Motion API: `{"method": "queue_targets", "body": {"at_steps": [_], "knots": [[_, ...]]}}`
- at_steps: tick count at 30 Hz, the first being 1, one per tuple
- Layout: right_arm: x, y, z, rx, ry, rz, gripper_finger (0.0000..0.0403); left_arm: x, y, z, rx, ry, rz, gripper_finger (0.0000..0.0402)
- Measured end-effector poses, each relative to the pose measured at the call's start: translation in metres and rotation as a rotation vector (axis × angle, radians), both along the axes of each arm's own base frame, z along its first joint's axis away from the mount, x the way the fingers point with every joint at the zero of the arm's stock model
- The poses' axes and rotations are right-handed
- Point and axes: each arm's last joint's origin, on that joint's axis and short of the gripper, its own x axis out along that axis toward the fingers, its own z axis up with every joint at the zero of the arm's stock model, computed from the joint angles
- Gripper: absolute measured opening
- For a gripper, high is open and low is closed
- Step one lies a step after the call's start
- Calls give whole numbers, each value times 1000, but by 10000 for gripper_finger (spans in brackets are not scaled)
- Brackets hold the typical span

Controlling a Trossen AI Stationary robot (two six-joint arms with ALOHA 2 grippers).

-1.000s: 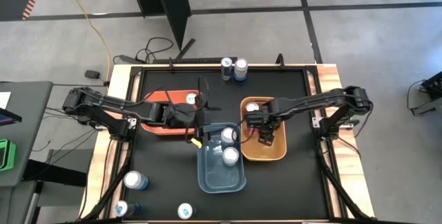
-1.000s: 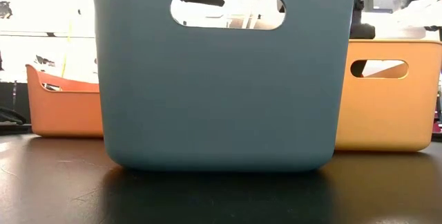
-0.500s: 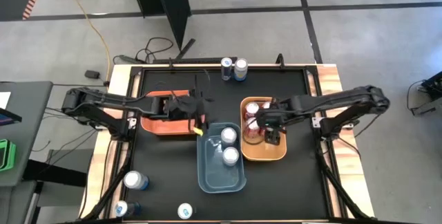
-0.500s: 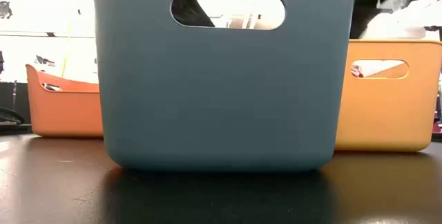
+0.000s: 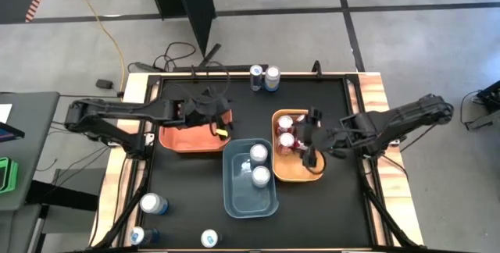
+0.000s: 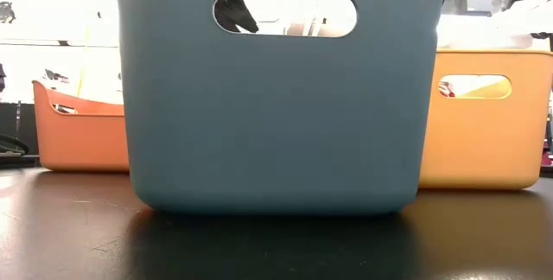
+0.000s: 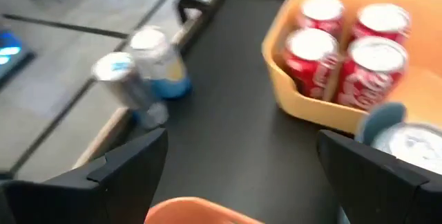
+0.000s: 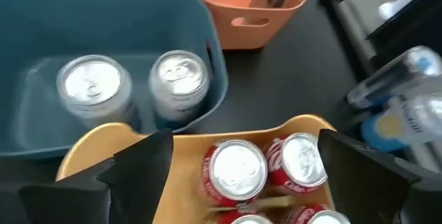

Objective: Sort soda cans
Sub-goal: Put the top blue soda can into the orange bin

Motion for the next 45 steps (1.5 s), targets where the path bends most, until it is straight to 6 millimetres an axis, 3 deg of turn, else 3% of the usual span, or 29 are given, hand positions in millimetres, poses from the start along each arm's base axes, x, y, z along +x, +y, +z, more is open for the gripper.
{"method": "queue_targets", "body": {"at_steps": [3,6,16,22,26,33,45], "knots": [[3,8,-4,-68,-58,-10,375,-10,6,21,27,-42,38,366],[8,13,-7,-111,-131,13,375,-15,25,37,13,-85,98,366],[11,26,-3,-107,-233,72,368,8,115,31,-44,-27,176,366],[7,41,-2,-64,-263,110,368,39,175,22,-137,58,168,366],[2,53,-2,-27,-273,143,368,58,202,16,-160,147,160,366],[-6,70,-3,14,-279,186,368,82,225,10,-175,220,142,366],[-11,77,-3,18,-275,214,368,95,262,-11,-313,174,118,366]]}}
